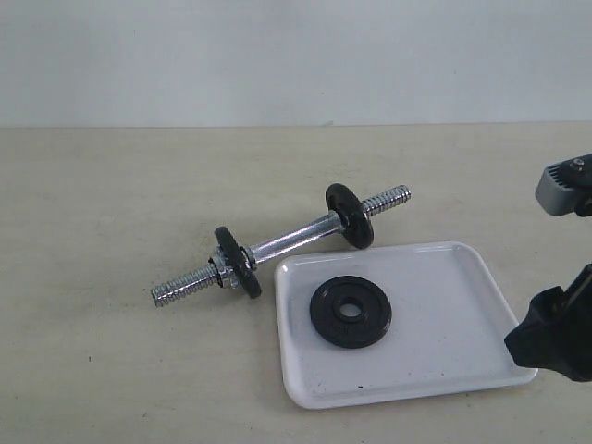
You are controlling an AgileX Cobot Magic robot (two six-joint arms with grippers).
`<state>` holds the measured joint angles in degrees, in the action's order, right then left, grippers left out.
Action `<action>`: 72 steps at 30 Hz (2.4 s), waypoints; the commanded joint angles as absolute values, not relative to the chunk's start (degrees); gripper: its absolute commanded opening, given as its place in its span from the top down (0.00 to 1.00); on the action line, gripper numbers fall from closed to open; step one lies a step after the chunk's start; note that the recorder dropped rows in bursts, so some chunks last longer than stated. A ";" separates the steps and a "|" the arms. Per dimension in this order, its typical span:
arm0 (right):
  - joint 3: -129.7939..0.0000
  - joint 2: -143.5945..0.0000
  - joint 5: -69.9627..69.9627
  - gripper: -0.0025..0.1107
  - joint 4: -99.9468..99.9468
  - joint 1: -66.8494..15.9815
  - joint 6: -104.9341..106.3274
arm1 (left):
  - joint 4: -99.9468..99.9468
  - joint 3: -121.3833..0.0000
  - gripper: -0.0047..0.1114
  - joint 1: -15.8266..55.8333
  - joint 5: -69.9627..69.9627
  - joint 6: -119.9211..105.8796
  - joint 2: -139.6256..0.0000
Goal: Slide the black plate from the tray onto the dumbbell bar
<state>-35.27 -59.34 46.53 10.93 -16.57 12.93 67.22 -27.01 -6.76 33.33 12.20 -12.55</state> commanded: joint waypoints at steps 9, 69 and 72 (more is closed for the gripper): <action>-35.38 -59.42 46.06 0.38 12.77 -16.68 14.17 | 18.03 -26.73 0.80 -6.80 11.36 -2.96 -19.41; -35.38 -59.42 45.81 0.38 17.48 -16.68 19.84 | -85.50 -26.73 0.54 -6.57 -43.96 -102.96 -56.93; -35.38 -59.42 45.81 0.38 17.72 -16.68 19.95 | -85.50 -26.73 0.54 -6.57 -45.02 -104.75 -56.93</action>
